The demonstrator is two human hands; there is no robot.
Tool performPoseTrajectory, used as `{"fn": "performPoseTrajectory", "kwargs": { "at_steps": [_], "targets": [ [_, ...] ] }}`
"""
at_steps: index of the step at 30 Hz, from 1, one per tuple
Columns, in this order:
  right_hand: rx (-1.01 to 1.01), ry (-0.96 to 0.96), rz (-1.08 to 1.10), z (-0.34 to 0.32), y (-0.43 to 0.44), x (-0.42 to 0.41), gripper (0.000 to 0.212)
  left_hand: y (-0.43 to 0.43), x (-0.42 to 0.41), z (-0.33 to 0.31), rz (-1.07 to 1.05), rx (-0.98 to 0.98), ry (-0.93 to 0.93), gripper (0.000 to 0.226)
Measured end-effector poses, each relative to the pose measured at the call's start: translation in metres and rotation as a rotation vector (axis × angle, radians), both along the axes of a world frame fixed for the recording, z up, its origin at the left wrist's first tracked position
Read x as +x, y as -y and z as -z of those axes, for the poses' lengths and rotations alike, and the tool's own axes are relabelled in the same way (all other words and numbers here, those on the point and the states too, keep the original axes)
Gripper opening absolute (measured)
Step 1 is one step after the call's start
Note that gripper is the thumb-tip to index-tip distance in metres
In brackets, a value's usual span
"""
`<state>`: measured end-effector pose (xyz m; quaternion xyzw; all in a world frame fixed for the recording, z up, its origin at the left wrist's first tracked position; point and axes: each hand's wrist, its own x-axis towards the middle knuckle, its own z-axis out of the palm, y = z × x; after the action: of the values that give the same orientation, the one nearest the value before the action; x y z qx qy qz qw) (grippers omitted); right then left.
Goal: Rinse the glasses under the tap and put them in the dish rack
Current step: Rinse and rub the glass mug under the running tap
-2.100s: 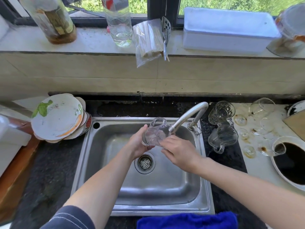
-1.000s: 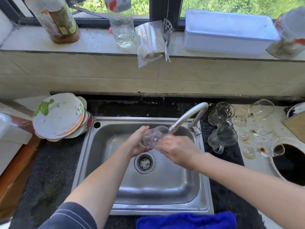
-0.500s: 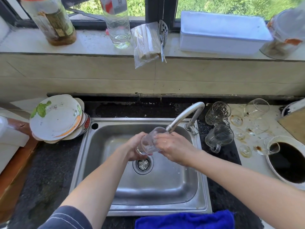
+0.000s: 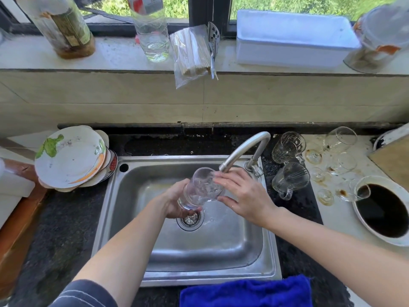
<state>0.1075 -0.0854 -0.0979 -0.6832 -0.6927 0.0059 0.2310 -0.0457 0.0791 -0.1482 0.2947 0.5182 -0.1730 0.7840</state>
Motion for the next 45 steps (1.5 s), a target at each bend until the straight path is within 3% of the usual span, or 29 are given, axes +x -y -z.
{"fn": "performPoseTrajectory", "kwargs": {
  "at_steps": [2,4,7,10,12,13,15,18,21,23,27,32,35,39,45],
  "targets": [
    [-0.075,-0.113,0.08,0.003,-0.001,-0.01,0.055,0.003,0.003,0.0,-0.036,-0.03,0.058,0.043],
    [-0.089,-0.359,0.169,0.004,-0.002,-0.019,0.055,0.007,0.003,-0.004,-0.034,-0.045,0.09,0.044],
    [-0.114,-0.715,0.353,0.004,0.0,-0.016,0.039,0.013,0.0,-0.005,-0.004,-0.063,0.104,0.045],
    [-0.274,-0.881,0.366,0.006,-0.002,-0.01,0.026,0.016,0.001,-0.007,0.033,-0.032,0.06,0.046],
    [-0.327,-0.967,0.332,0.006,-0.006,-0.01,0.019,0.017,0.006,-0.013,0.103,0.09,0.047,0.047],
    [-0.332,-0.981,0.329,0.004,-0.008,-0.01,0.013,0.018,0.01,-0.017,0.114,0.19,0.049,0.045],
    [-0.343,-0.954,0.376,0.003,-0.011,-0.005,0.024,0.018,0.018,-0.029,0.044,0.348,0.079,0.039],
    [-0.446,-0.914,0.461,0.002,-0.014,0.013,0.037,0.014,0.027,-0.044,0.023,0.465,0.17,0.052],
    [-0.53,-1.08,0.494,-0.003,-0.018,0.024,0.033,0.014,0.036,-0.051,0.1,0.53,0.281,0.051],
    [-0.525,-1.183,0.497,-0.009,-0.023,0.022,0.029,0.016,0.04,-0.048,0.146,0.585,0.304,0.062],
    [-0.457,-1.292,0.542,-0.015,-0.02,0.016,0.027,0.017,0.042,-0.046,0.036,0.55,0.25,0.062],
    [-0.635,-1.391,0.6,-0.004,0.012,0.005,0.043,0.021,0.031,-0.042,-0.075,0.437,0.217,0.034],
    [-0.571,-1.521,0.651,-0.001,0.012,0.011,0.03,0.023,0.031,-0.045,0.038,0.481,0.159,0.026],
    [-0.53,-1.491,0.644,-0.006,-0.001,0.026,0.019,0.014,0.032,-0.052,0.302,0.608,0.092,0.034],
    [-0.735,-1.388,0.544,-0.012,-0.012,0.038,0.032,0.003,0.029,-0.066,0.479,0.508,0.115,0.027]
  ]
}}
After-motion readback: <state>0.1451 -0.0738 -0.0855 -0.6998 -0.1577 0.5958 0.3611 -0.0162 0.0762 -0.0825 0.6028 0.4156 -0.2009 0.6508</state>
